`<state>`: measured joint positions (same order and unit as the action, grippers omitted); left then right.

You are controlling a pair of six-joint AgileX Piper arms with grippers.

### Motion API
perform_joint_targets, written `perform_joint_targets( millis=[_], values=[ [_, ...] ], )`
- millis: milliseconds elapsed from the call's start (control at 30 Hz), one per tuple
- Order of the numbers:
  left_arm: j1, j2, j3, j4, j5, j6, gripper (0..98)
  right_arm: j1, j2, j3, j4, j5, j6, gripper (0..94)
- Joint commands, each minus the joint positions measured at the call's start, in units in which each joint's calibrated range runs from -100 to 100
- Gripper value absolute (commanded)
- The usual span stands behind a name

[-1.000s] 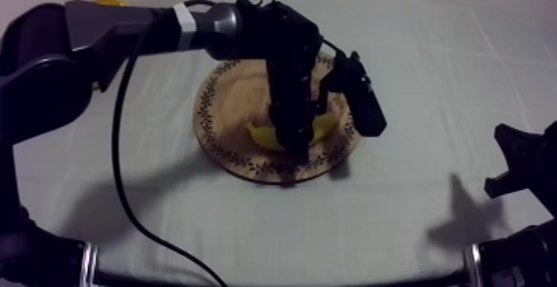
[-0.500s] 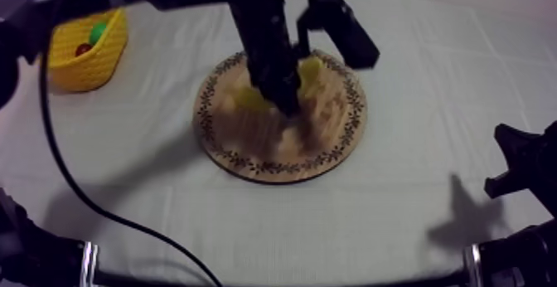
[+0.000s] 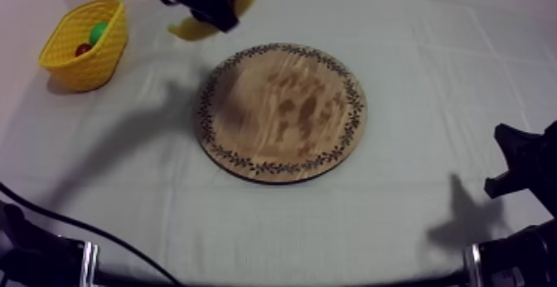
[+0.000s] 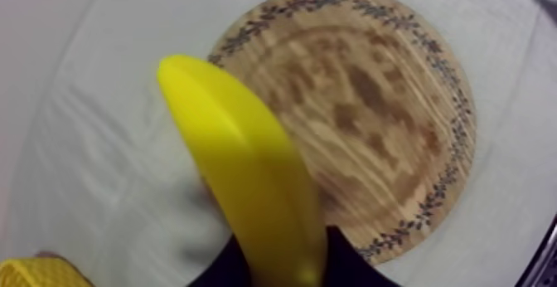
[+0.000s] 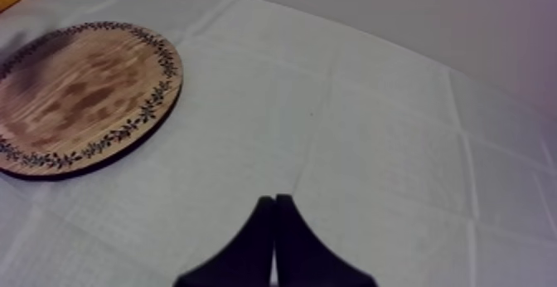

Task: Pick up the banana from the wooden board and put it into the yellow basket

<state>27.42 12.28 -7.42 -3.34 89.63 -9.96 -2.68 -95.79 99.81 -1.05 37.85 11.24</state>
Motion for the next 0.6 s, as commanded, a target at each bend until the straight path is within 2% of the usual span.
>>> perform_joint_targets(
  millis=[0,300,567],
  values=[
    [-2.05,-2.60,0.77,-0.12,-0.03,-0.26,10.0,0.00,0.03,-0.03,0.00,-0.03,0.01,0.2],
    [-11.68,-6.34,3.08,-0.32,-0.06,-2.79,9.6,0.00,0.03,-0.03,0.00,-0.03,0.01,0.2],
    [-21.93,-4.02,-0.43,-0.41,-0.09,-6.58,9.4,0.00,0.03,-0.03,0.00,-0.03,0.01,0.2]
  ],
)
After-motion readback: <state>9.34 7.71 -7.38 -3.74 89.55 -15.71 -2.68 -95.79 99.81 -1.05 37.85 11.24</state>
